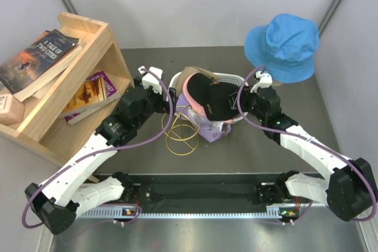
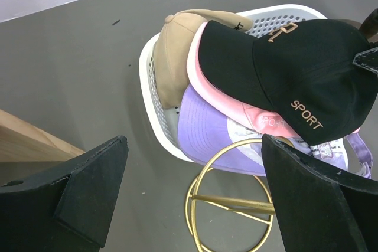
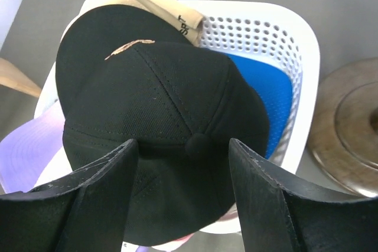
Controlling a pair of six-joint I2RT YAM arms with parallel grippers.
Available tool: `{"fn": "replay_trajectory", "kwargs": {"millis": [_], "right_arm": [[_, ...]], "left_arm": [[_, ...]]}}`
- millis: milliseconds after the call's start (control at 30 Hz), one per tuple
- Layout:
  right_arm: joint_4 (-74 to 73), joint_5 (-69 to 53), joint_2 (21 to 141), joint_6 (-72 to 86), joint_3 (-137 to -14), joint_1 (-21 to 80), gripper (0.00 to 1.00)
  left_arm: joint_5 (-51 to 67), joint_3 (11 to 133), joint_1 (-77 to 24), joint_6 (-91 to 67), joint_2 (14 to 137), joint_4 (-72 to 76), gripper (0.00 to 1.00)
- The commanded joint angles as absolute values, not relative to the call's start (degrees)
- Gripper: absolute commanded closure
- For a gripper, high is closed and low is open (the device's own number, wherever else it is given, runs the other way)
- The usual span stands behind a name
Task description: Stack the hats
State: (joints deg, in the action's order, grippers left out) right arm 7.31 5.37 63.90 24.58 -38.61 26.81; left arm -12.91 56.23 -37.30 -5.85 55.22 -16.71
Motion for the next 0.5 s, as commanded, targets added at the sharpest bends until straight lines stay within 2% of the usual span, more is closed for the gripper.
{"fn": "replay_trajectory", "kwargs": {"millis": [0, 33, 67, 233, 267, 333, 467], "right_arm": [[12.56, 3.25, 65.39, 27.16, -38.5, 26.28, 0.39], [13.44, 3.16, 65.48, 27.25, -38.32, 26.11, 0.4], [13.71, 3.25, 65.83, 27.42, -38.15, 26.1, 0.46], [14.68, 4.13, 66.88, 25.85, -38.5, 26.02, 0.62], [14.59, 4.22, 67.15, 25.67, -38.67, 26.02, 0.71], [14.5, 4.57, 67.24, 24.79, -39.2, 26.02, 0.79], [11.61, 6.15, 65.75, 22.68, -41.48, 26.28, 0.77]], "left_arm": [[-12.83, 55.99, -37.62, -5.71, 54.05, -14.06, 0.01], [-12.83, 55.99, -37.53, -5.71, 54.14, -14.15, 0.01], [-12.83, 55.9, -37.53, -5.71, 53.97, -14.15, 0.01], [-12.66, 55.9, -37.62, -5.71, 53.97, -14.06, 0.01], [-12.57, 55.99, -37.53, -5.71, 53.88, -14.06, 0.01], [-12.57, 55.99, -37.53, -5.8, 53.88, -14.06, 0.01], [-12.48, 55.99, -37.53, -5.8, 54.05, -13.98, 0.01]]}}
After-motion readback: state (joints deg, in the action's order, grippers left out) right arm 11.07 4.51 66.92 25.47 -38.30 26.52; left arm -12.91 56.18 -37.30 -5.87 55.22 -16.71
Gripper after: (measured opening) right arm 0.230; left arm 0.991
